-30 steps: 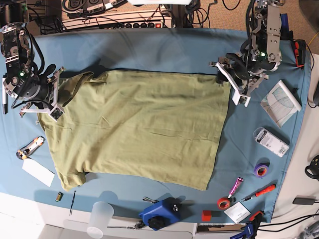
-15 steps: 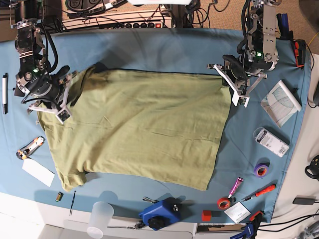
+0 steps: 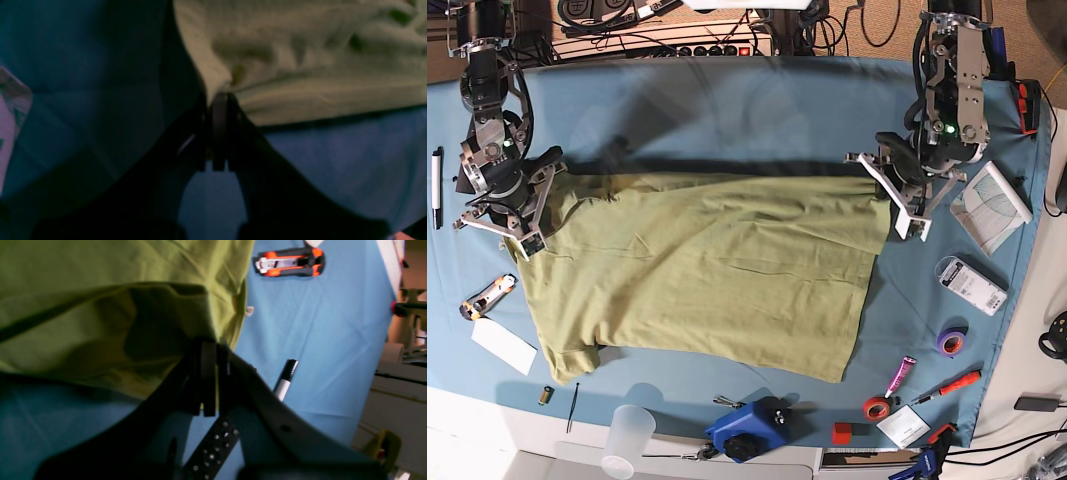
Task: Layout the t-shirt on the table in an organized manner, then fold the t-shirt properly
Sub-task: 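Grasp the shirt side edges with both grippers and lift them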
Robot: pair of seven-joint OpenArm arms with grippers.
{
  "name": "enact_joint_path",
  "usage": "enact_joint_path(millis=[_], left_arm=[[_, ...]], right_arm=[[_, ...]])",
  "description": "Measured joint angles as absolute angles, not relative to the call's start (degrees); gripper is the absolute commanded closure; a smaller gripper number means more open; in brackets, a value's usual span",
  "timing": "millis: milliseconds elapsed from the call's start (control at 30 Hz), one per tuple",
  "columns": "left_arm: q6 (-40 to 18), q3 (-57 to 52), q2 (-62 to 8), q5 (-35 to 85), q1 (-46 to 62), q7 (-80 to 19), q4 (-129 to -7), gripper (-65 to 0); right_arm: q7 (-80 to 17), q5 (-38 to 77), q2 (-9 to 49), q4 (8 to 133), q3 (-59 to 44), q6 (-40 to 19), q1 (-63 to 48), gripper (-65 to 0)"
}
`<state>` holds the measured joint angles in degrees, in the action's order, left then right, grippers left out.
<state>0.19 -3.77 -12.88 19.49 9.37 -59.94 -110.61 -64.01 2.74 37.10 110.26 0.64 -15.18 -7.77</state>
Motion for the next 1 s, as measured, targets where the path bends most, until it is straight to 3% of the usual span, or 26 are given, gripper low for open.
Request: enact_joint_path(millis=[300,567,1000], left_arm=[[0.19,-3.77,-12.91,19.51,7.84,-57.76,-110.61,0.0],[0.19,-3.77,-13.06,19.51,6.37,-60.36,-110.61,0.0],[0.19,-3.77,-13.08,19.53,16.49,-62.81,-117.64,0.0]], right_arm=[[-58.39,1.74,32.34,102.02,-4.95,-14.92,-7.53,0.0],[-56.93,1.3,31.55,98.52,-7.86,-14.92,-6.66,0.0],[-56.93,1.37,31.53,98.52,-10.35,-14.94,-6.52,0.0]])
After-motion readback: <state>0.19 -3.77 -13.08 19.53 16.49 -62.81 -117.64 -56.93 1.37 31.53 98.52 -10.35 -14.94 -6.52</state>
